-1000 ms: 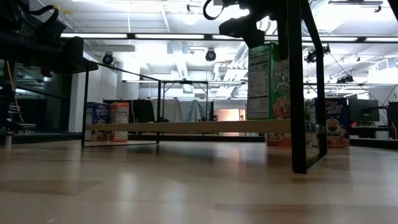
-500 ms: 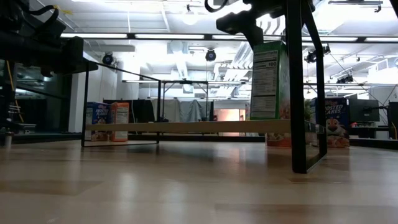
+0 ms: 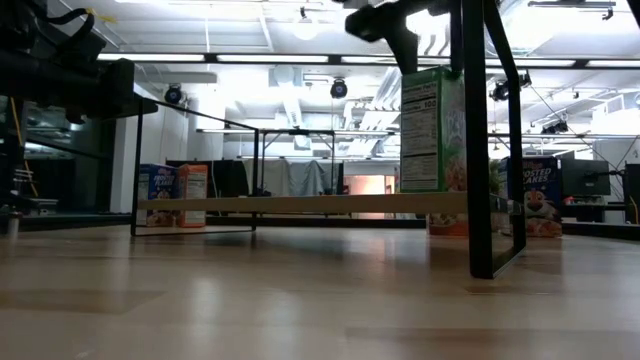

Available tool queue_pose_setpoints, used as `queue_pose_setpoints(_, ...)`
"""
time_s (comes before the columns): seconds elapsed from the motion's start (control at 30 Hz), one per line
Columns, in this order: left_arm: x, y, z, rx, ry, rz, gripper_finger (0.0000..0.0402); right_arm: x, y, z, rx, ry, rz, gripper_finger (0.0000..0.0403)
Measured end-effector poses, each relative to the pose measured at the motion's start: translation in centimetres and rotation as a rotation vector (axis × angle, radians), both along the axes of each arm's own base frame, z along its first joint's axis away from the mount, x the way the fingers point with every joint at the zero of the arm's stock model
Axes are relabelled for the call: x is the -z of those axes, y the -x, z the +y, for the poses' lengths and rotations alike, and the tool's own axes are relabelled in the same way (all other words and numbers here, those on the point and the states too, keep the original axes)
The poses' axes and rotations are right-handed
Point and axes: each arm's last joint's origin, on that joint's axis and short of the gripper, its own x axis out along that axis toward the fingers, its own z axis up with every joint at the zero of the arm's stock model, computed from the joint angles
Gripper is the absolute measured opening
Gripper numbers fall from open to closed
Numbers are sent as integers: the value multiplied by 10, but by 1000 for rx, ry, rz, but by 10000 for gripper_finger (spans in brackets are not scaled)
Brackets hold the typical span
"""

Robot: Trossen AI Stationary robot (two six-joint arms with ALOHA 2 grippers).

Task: Stack cereal on shelf
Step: Put the top green cereal box on the shelf

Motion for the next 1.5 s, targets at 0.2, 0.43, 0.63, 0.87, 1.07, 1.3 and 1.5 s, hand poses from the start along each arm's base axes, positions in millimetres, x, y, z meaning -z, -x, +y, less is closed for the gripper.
queue_pose_setpoints(0.2,0,0,0,0,0,0,3,-27,-3,-4,27,-47,-98,213)
queue_pose_setpoints(0.43,0,0,0,0,0,0,3,-69,-5,-25,205,-90,-270,213)
queue_pose_setpoints(0.63,0,0,0,0,0,0,3,-91,16,-63,443,-164,-321,213)
queue_pose_setpoints(0.87,0,0,0,0,0,0,3,-87,70,-95,659,-199,-313,213)
queue_pose_setpoints(1.07,0,0,0,0,0,0,3,-63,122,-93,874,-356,-494,213)
queue_pose_setpoints(1.3,0,0,0,0,0,0,3,-35,163,-84,1115,-635,-910,213)
queue_pose_setpoints(1.5,0,0,0,0,0,-1,3,-24,172,-84,1184,-882,-1235,213)
